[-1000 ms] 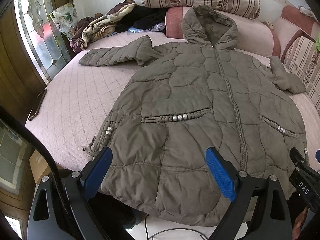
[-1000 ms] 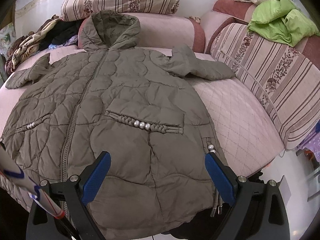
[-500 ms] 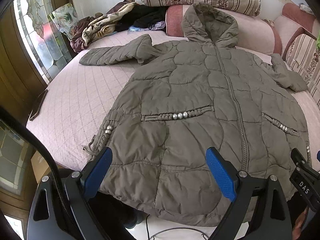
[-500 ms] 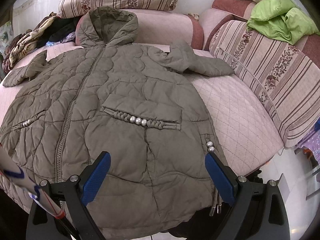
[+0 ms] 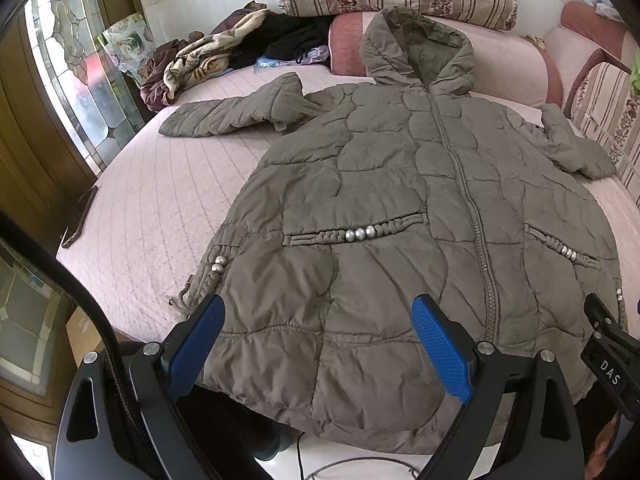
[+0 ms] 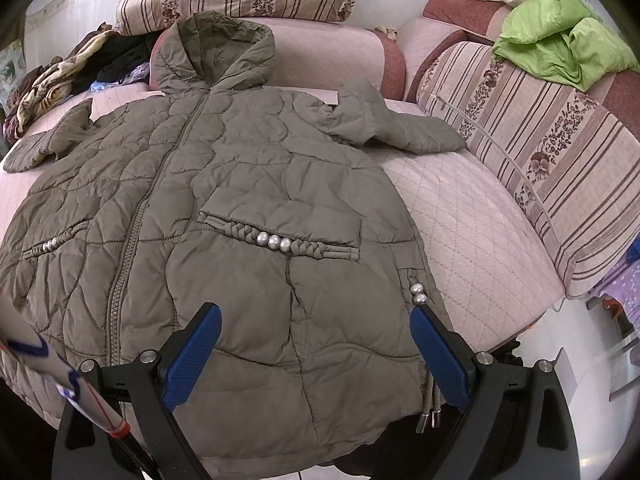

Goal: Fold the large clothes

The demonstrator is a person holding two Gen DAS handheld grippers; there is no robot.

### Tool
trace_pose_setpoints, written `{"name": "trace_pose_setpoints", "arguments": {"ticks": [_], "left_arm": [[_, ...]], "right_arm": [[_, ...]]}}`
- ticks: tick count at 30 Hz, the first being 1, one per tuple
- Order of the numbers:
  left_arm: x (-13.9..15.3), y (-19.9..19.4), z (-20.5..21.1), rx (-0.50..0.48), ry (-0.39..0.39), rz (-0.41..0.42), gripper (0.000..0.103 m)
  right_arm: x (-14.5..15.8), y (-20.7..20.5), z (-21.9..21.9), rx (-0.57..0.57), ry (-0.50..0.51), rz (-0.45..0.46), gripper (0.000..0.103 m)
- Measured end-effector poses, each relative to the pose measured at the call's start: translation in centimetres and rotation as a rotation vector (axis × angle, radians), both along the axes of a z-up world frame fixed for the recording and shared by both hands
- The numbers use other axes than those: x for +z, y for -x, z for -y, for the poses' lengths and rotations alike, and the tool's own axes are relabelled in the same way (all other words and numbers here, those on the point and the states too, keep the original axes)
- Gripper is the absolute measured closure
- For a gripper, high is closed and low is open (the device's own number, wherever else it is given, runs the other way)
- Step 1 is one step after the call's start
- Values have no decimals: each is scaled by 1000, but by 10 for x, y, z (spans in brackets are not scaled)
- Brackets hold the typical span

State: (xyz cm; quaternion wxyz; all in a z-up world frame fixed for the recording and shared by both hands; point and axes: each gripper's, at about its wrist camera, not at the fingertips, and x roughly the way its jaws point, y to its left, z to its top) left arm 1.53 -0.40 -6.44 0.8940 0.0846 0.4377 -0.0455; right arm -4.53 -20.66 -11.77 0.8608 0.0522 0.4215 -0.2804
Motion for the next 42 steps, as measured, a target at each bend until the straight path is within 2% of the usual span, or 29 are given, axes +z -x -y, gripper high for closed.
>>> {"name": "trace_pose_setpoints", "arguments": {"ticks": [17,35,42], "left_arm": [[5,-3,-2,15,-25,37,9],[-3,-26,-36,78,27,7,9],[-10,-38,-51,106,37,-10,9]], "right_arm": [[4,-8,-13,39,27,-11,6],[24,-47,-46,122,85,-15,6],[22,-62,-61,151,96,-33,6]]}}
